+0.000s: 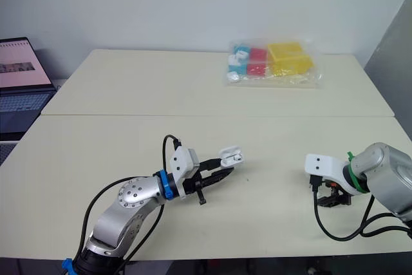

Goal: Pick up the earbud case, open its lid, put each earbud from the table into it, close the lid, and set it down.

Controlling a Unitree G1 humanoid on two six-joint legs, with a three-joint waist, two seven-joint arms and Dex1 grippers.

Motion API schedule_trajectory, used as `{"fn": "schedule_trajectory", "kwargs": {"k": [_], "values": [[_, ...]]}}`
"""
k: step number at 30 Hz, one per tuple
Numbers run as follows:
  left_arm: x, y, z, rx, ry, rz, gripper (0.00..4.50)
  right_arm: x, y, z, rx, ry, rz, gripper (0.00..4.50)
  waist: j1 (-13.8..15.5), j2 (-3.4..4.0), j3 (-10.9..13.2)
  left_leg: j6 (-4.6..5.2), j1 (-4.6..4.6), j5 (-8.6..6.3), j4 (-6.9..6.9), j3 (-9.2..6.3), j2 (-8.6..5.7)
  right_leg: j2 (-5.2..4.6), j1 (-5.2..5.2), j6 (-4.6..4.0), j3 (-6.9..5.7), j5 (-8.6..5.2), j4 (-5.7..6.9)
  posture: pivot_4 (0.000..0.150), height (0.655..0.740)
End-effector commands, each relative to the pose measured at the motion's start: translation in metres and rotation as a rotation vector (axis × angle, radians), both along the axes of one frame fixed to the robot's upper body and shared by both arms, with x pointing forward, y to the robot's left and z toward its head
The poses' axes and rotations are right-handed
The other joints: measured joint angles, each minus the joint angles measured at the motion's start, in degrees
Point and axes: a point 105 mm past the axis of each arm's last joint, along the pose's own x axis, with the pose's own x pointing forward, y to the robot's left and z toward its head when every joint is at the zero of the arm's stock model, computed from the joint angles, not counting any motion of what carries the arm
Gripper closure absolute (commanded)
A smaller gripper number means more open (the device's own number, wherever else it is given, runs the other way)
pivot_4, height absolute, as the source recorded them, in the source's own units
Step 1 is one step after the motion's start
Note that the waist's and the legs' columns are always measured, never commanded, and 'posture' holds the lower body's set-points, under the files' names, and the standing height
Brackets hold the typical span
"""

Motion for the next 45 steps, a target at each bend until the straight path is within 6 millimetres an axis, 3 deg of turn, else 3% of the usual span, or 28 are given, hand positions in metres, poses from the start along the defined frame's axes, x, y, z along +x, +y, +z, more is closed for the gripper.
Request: {"fn": "schedule_trajectory", "kwargs": {"k": [1,9,12,18,25,31,37,40,45], "values": [[-0.002,-0.002,0.008,-0.023,-0.041,-0.001,3.72,0.004,-0.002,0.006,0.001,-0.018,-0.007,1.21,0.00,0.00,0.00,0.00,0.00,0.00,0.00,0.00,0.00,0.00,0.00,0.00,-0.01,0.00,0.00,0.150,0.7400],[-0.003,0.000,0.006,-0.018,-0.038,0.004,3.72,0.003,0.001,0.002,0.021,-0.010,-0.013,1.21,0.00,0.00,0.00,0.00,0.02,0.00,0.01,-0.01,0.01,0.02,0.01,0.00,-0.01,0.00,0.01,0.150,0.7400],[-0.002,-0.001,0.006,-0.019,-0.039,0.005,3.72,0.003,0.004,0.001,0.032,-0.006,-0.004,1.78,0.00,0.00,0.00,0.00,0.03,0.00,0.01,0.00,0.01,0.02,0.01,0.00,-0.01,0.00,0.02,0.150,0.7400],[-0.002,-0.001,0.006,-0.019,-0.040,0.004,3.72,0.004,0.007,0.001,0.034,-0.008,0.003,4.01,0.00,0.00,0.00,0.00,0.01,0.00,0.00,-0.01,0.02,0.03,0.01,0.00,-0.01,0.00,0.01,0.150,0.7400],[0.001,-0.001,0.006,-0.016,-0.042,0.005,3.72,0.006,0.004,0.008,0.030,-0.025,0.016,4.06,0.00,0.00,0.00,0.00,0.02,0.00,0.01,-0.01,0.01,0.02,0.01,0.00,-0.01,0.00,0.03,0.150,0.7400],[0.008,-0.001,0.013,-0.047,-0.052,0.021,3.72,0.009,0.018,0.051,0.155,-0.140,0.089,4.06,0.01,0.00,0.00,0.00,0.02,0.00,0.01,0.00,0.00,0.02,0.01,0.00,0.00,0.01,0.03,0.150,0.7400],[0.013,-0.005,0.024,-0.100,-0.054,0.015,3.72,0.003,0.054,0.091,0.433,-0.262,0.123,4.06,0.03,0.00,0.00,0.00,-0.01,0.00,0.00,-0.04,0.02,0.04,0.02,0.01,-0.03,0.01,0.02,0.150,0.7400],[0.018,-0.009,0.031,-0.126,-0.055,0.007,3.72,-0.003,0.092,0.118,0.741,-0.348,0.137,4.06,-0.06,-0.01,-0.02,0.00,0.00,0.00,0.05,-0.03,0.03,0.05,0.03,0.02,0.01,0.02,0.07,0.150,0.7400],[0.025,-0.013,0.041,-0.148,-0.070,-0.007,3.72,0.001,0.123,0.142,1.084,-0.530,0.123,4.06,0.03,-0.11,-0.08,0.00,-0.05,0.01,0.09,-0.14,0.02,0.08,0.07,0.04,-0.08,0.04,0.08,0.150,0.7400]]}}
